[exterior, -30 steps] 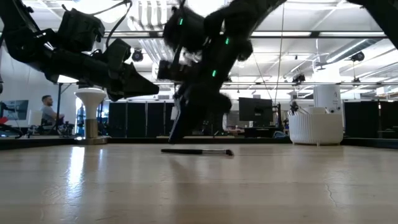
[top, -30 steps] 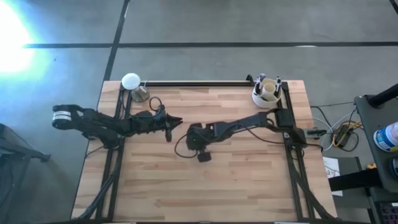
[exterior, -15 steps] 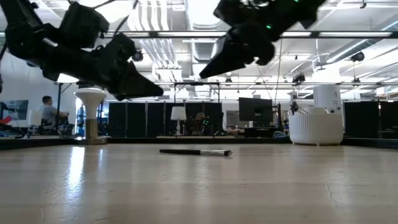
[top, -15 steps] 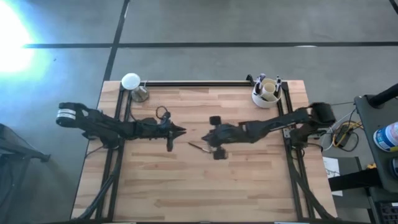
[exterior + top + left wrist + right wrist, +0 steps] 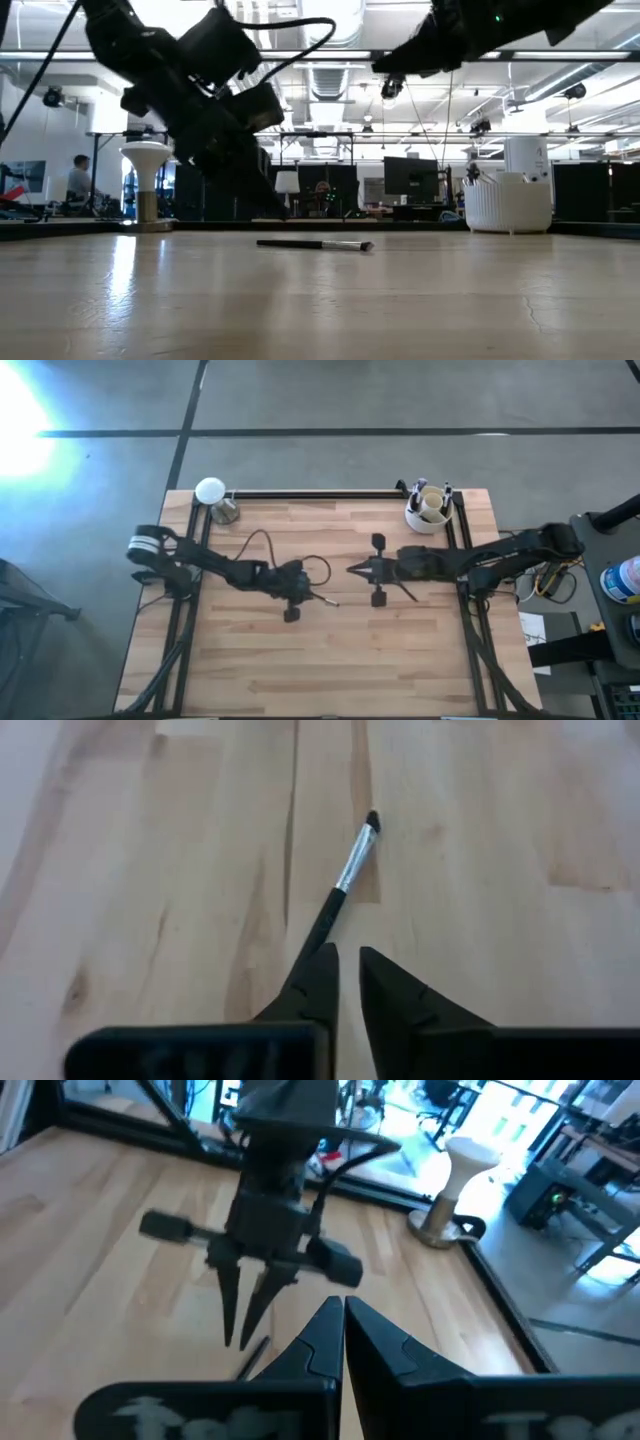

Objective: Put items in baskets/containers
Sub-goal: Put the black eyeshadow brush into the white organizer

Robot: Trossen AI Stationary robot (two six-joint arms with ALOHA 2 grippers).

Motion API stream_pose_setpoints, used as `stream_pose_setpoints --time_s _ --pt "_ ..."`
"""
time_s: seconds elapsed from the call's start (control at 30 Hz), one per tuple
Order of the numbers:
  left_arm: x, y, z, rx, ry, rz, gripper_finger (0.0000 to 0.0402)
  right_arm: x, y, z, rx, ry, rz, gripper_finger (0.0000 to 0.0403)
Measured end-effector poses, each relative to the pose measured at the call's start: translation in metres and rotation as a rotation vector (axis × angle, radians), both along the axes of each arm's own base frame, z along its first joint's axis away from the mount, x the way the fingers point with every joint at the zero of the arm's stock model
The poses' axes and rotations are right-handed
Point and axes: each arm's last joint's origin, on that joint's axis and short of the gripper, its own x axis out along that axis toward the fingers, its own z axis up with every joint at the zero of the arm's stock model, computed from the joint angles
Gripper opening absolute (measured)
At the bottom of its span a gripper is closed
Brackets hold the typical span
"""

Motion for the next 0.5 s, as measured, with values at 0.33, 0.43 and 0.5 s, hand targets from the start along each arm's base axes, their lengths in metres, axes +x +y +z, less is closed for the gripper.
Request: stream_pose_setpoints --time_s 0.33,0.43,0.5 --pt "0.013 0.003 -0.004 0.040 0.094 0.003 0.0084 -0.010 -0.001 -0.002 0.007 -0.021 0.016 0.0008" --pt "0.010 0.007 -0.010 0.053 0.138 0.013 0.0085 -0.009 0.000 0.000 0.006 -0.031 0.017 0.0008" --pt "0.008 0.009 -0.014 0.072 0.162 0.038 0.0085 -0.009 0.000 -0.001 0.005 -0.029 0.017 0.0008"
